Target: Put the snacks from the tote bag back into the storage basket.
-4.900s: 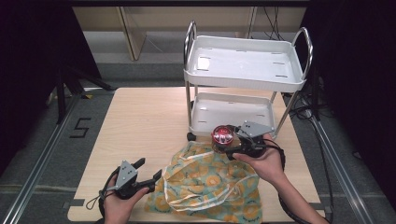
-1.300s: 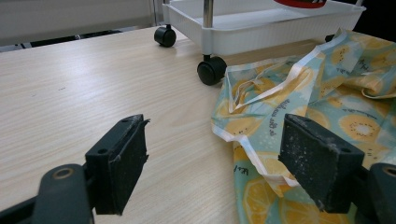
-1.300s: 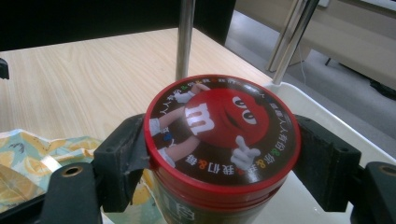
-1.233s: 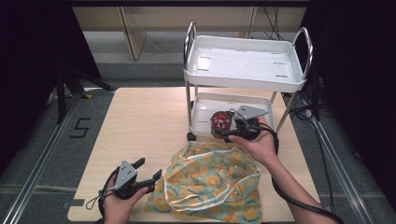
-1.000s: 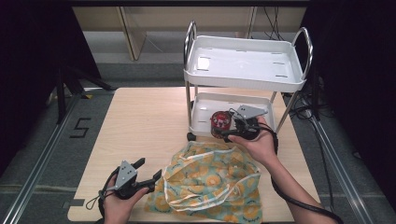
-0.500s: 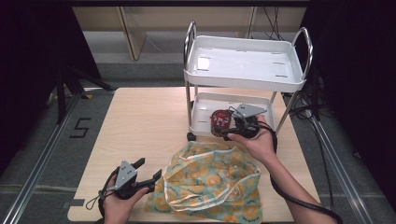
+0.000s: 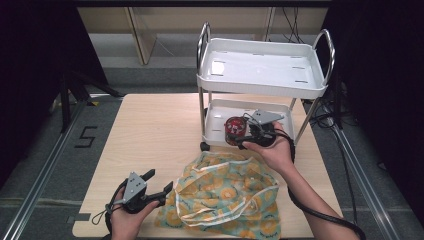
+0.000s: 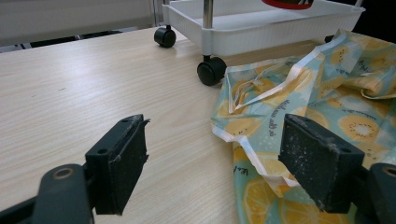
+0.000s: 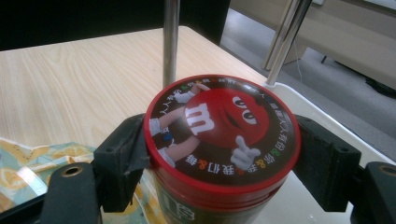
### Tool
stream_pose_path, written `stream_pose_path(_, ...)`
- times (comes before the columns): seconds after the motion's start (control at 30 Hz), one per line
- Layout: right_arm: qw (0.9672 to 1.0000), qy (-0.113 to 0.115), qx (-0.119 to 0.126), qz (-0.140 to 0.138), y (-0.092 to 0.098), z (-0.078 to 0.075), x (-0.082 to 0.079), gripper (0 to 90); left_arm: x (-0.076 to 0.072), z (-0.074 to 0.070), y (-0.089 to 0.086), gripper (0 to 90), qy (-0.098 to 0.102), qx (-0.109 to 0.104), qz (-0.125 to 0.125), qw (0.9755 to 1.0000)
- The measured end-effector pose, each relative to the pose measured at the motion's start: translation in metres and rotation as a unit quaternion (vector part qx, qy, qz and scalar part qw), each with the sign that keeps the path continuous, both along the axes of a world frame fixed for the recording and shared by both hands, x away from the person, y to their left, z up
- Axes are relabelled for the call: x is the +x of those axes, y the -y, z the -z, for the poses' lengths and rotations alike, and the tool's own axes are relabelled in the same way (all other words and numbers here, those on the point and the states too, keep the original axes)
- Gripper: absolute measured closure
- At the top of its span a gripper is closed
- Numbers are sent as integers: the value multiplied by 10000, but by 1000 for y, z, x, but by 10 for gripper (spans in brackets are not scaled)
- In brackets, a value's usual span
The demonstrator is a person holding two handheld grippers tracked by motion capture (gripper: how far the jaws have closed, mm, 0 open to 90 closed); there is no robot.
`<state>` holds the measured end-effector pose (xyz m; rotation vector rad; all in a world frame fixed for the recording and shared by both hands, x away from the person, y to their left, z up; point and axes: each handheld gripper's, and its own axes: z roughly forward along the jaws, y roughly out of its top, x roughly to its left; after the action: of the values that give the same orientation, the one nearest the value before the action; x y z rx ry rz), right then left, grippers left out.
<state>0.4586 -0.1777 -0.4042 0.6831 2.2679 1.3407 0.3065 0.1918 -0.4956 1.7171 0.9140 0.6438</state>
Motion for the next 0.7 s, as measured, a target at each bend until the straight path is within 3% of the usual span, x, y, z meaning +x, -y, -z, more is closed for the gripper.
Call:
stream_pose_path(0.37, 10000, 35, -60, -33, -2, 0, 5, 260, 0, 0, -1, 223, 14, 3, 1, 10000)
stream_pose_path(0.6, 9999, -65, 25, 73, -5, 0, 5, 260, 1, 0, 0, 223, 31, -34, 25, 10000)
stream_pose_path(0.7, 9999, 77, -104, 81, -5, 1, 8, 260, 1, 0, 0, 223, 37, -29, 31, 10000)
